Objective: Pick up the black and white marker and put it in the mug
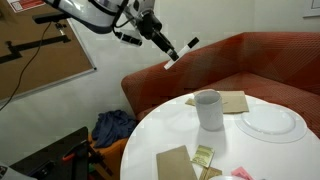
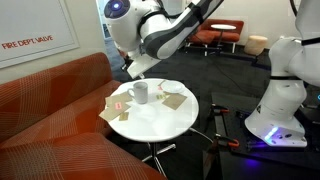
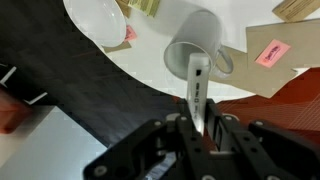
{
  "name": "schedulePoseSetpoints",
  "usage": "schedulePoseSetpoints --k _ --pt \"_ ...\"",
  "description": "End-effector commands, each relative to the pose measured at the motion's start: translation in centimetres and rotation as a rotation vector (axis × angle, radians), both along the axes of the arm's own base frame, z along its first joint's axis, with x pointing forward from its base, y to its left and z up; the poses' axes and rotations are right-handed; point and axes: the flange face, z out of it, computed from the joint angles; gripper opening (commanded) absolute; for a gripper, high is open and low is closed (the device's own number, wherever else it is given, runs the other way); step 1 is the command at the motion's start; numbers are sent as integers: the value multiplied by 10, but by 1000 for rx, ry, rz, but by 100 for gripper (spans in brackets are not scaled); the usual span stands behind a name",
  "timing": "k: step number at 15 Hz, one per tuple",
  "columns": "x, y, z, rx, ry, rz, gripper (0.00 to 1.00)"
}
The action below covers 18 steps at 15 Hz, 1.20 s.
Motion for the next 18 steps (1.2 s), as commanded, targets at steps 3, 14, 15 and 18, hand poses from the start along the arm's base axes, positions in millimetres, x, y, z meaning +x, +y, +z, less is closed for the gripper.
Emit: schedulePoseSetpoints --k 3,14,15,18 --pt "-12 3 -7 -88 -140 -114 5" --pt "-23 4 -33 -234 -374 -257 5" --pt "-24 3 -35 -250 -391 -269 5" --pt "-26 1 -41 -280 -445 -303 5"
